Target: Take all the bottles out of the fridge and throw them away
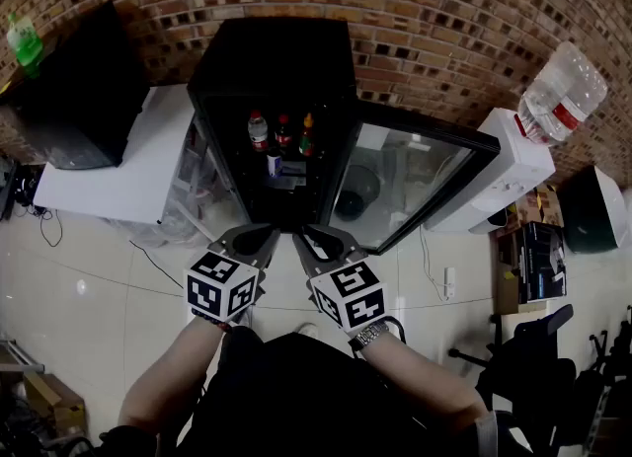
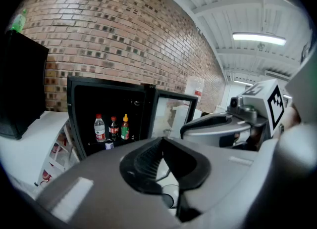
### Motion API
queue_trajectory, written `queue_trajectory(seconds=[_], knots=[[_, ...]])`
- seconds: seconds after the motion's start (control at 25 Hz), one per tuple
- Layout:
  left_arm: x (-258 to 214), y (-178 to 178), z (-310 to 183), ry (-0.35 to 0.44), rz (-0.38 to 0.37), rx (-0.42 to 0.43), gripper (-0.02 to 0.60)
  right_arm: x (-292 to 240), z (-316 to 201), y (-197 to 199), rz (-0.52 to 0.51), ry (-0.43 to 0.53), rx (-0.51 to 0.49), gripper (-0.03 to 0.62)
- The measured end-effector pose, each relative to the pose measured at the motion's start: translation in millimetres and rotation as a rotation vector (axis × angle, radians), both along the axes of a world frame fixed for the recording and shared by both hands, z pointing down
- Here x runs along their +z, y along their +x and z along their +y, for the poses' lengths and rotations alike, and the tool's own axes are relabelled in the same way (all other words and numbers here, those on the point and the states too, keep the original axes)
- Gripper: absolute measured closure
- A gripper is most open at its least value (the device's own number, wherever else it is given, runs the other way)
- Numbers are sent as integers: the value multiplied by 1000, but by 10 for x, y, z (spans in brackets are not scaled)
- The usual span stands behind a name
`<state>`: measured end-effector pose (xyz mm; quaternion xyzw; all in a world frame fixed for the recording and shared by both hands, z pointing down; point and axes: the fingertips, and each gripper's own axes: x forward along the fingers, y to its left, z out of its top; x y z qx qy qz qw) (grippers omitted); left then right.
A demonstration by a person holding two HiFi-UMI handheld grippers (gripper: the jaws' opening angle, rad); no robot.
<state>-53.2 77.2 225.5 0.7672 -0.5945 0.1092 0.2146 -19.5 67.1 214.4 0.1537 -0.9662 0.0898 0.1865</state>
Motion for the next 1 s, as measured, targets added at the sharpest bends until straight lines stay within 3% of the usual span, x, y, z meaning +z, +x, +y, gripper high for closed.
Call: queue_trajectory(seconds=[0.44, 1.0], knots=[[106, -521, -164, -13, -2, -9, 578, 148, -261, -514, 39, -23, 38, 482], [336, -1678, -730, -33, -33, -17, 578, 489, -1146, -1795, 130, -32, 155, 414]])
